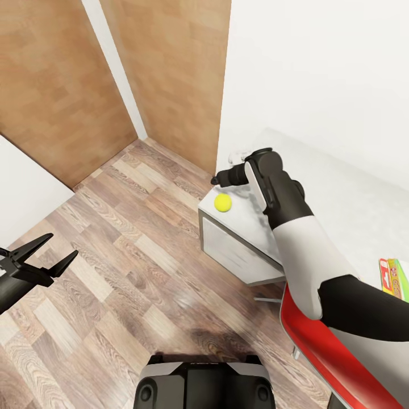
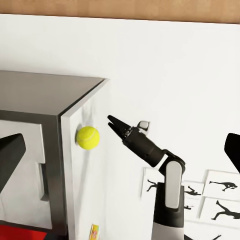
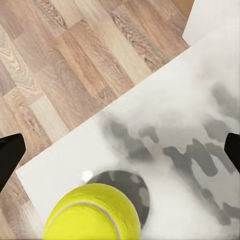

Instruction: Put all the toys in the child's room - the three board games (two on the bed and one on the table), the two jigsaw puzzles on the table, and the tennis ball on the table - inside the toy box on the table in the child's room.

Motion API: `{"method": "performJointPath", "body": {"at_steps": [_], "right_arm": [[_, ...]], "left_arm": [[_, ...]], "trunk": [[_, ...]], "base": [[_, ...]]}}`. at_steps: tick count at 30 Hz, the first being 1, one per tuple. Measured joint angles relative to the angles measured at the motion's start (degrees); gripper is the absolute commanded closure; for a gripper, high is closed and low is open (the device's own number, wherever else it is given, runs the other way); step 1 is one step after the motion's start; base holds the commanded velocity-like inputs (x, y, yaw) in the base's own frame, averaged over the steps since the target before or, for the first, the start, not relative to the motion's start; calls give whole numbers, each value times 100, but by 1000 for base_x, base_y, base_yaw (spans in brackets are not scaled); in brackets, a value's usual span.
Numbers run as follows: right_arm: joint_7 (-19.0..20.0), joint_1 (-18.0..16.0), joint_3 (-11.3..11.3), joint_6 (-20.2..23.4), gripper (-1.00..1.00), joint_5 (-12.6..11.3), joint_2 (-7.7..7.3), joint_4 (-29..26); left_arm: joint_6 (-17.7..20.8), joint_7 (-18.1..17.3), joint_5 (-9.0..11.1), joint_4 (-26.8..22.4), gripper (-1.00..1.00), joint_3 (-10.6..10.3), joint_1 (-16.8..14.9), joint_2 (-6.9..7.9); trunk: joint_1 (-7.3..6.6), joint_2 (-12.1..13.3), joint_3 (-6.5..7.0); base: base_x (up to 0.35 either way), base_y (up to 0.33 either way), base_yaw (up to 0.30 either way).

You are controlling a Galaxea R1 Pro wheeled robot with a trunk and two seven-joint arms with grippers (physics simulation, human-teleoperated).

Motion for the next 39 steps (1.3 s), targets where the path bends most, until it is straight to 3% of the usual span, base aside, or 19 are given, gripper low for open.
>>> {"method": "performJointPath", "body": {"at_steps": [39], "right_arm": [[15,286,36,0,-100,-51,0,146]], "left_arm": [[0,-7,1,-3,-100,-6,-12,-2]], "trunk": [[0,0,0]], "base": [[0,0,0]]}}
